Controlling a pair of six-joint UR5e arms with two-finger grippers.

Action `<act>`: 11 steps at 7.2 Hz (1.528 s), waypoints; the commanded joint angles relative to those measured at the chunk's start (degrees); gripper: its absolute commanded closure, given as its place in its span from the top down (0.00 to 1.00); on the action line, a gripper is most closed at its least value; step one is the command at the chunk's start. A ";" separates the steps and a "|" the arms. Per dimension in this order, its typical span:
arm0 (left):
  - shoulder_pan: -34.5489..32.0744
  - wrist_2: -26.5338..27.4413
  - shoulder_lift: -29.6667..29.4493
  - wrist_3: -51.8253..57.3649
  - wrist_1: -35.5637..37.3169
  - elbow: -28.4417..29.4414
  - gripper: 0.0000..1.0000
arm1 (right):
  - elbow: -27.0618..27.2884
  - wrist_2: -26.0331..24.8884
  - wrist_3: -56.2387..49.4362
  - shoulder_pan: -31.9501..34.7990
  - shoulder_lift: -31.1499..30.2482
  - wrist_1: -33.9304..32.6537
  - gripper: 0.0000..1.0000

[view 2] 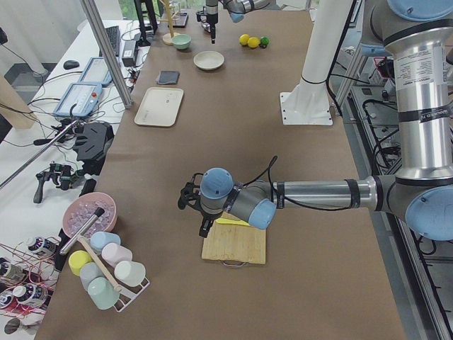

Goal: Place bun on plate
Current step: 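Reach the right gripper to the white plate and grasp its rim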

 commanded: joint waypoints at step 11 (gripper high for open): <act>3.95 0.64 -2.29 -11.50 -0.01 -0.21 0.97 | -6.76 6.98 21.11 -2.09 7.56 9.40 0.00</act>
